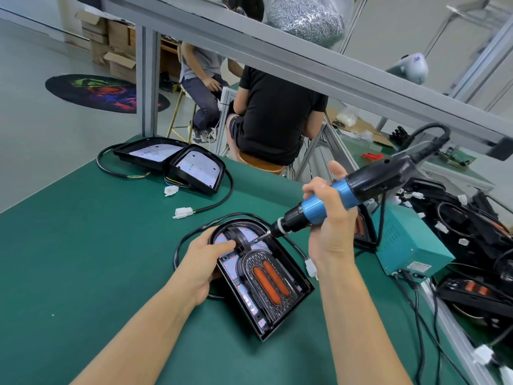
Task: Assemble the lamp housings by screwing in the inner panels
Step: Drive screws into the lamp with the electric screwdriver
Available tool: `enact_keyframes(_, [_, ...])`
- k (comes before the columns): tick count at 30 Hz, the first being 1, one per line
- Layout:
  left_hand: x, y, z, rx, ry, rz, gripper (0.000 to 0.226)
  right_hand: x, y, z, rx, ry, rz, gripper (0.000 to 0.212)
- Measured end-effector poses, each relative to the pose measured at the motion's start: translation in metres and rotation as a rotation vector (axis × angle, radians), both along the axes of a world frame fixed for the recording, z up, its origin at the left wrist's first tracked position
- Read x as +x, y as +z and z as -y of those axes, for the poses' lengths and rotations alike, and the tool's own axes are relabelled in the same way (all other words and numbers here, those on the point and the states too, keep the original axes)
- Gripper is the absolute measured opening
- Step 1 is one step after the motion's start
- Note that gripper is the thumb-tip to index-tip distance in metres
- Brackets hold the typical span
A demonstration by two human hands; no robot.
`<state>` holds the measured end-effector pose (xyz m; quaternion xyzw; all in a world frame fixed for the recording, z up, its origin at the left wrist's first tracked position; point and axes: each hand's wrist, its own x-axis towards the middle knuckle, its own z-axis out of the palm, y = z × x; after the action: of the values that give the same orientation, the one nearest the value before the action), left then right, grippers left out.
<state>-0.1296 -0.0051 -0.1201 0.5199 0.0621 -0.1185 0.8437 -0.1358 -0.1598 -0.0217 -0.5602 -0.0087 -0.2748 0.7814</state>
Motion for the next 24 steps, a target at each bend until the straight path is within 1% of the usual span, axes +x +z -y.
enact_keyframes(2, [0.000, -0.001, 0.000, -0.001, 0.008, -0.002, 0.028, -0.001, 0.001, 0.006, -0.036, 0.056, 0.028, 0.042])
enact_keyframes(4, [0.000, -0.001, 0.000, 0.006, 0.009, 0.002, 0.027, 0.002, -0.003, 0.010, -0.012, 0.056, 0.056, 0.047])
enact_keyframes(6, [0.000, -0.001, -0.001, 0.008, 0.014, 0.001, 0.027, 0.002, -0.005, 0.006, 0.006, 0.021, 0.084, 0.044])
enact_keyframes(9, [-0.001, -0.002, -0.002, 0.004, 0.012, 0.002, 0.027, 0.001, -0.006, -0.001, 0.018, -0.041, 0.107, 0.032])
enact_keyframes(12, [-0.001, -0.002, -0.002, 0.003, 0.008, 0.008, 0.027, 0.002, -0.005, -0.002, -0.027, -0.062, 0.109, 0.023])
enact_keyframes(13, [-0.001, -0.003, -0.002, 0.005, 0.009, 0.006, 0.027, 0.002, -0.004, -0.003, -0.054, -0.069, 0.111, 0.023])
enact_keyframes(15, [0.000, -0.003, -0.002, 0.009, 0.008, 0.001, 0.027, 0.001, -0.004, -0.004, -0.078, -0.063, 0.120, 0.031])
enact_keyframes(16, [0.000, -0.003, -0.002, 0.009, 0.007, 0.001, 0.027, 0.002, -0.005, -0.005, -0.077, -0.061, 0.128, 0.032])
enact_keyframes(24, [0.000, -0.002, -0.002, 0.006, 0.013, -0.013, 0.028, 0.000, -0.005, -0.007, -0.091, -0.030, 0.132, 0.032])
